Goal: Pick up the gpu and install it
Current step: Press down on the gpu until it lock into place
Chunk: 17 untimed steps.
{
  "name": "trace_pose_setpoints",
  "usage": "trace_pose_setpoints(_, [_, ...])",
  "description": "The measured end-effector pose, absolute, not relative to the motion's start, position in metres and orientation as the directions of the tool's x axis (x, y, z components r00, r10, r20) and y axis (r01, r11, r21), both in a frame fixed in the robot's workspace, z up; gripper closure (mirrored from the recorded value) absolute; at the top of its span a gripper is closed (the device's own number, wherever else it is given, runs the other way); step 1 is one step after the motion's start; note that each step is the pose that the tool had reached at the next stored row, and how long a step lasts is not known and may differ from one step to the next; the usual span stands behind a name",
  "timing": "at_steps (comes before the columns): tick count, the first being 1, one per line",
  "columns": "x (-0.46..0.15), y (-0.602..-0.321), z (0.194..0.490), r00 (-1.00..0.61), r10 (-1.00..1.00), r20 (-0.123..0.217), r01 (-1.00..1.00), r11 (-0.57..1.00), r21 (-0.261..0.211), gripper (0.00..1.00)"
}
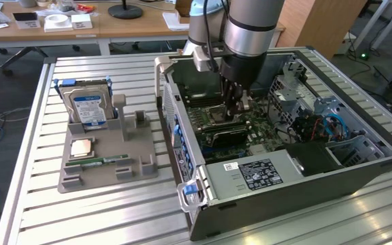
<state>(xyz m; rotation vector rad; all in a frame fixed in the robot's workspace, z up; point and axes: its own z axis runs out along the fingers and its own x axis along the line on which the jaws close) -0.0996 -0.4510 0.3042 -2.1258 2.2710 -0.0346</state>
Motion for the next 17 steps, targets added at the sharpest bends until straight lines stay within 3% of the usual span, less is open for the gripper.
trace_pose_setpoints(17, [-0.099,-0.451,0.332,-0.088,-0.996,-0.005,-0.995,0.089,-0.037,0.89])
